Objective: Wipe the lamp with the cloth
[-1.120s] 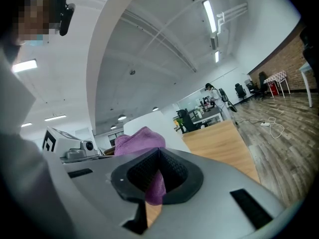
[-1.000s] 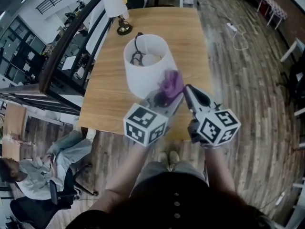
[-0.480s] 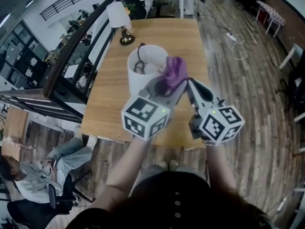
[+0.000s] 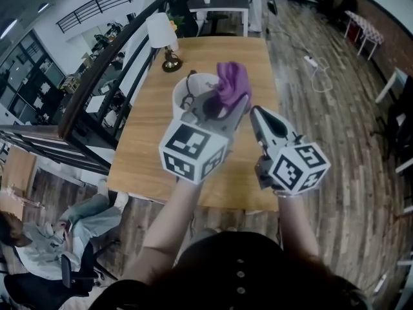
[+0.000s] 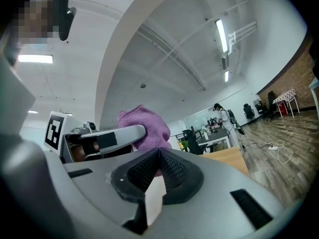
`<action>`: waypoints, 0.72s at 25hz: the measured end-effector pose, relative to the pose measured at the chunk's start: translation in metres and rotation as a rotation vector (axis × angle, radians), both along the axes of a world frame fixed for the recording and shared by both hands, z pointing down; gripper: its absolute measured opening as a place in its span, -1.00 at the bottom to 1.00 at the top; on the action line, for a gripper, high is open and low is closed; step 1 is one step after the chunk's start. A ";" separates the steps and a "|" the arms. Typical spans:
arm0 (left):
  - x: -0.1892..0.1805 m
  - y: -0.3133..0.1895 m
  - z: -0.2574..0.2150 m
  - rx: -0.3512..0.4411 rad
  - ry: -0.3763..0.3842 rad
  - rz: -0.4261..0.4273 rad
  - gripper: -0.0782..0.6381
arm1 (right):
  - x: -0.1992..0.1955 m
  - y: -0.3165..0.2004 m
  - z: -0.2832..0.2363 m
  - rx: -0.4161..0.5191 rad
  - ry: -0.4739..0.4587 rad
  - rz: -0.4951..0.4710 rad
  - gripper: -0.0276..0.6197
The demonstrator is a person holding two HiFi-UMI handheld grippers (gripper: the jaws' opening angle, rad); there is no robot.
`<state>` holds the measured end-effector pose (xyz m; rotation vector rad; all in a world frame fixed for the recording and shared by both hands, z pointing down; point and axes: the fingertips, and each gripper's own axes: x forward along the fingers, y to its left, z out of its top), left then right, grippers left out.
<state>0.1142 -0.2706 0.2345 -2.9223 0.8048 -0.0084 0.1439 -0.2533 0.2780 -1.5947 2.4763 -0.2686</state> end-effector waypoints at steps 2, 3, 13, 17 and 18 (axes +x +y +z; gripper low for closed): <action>0.002 -0.005 0.001 0.003 -0.007 -0.011 -0.56 | 0.001 -0.004 0.000 0.000 0.002 -0.001 -0.88; 0.004 -0.007 0.003 0.003 -0.015 -0.018 -0.56 | 0.002 -0.005 0.000 0.001 0.002 -0.001 -0.88; 0.017 -0.007 0.029 -0.078 -0.073 -0.042 -0.56 | 0.009 -0.012 0.007 -0.013 -0.003 0.002 -0.88; 0.019 -0.008 0.042 -0.098 -0.080 -0.043 -0.56 | 0.009 -0.012 0.014 -0.023 -0.003 0.003 -0.88; 0.019 -0.007 0.044 -0.104 -0.080 -0.042 -0.56 | 0.010 -0.012 0.015 -0.025 -0.003 0.005 -0.88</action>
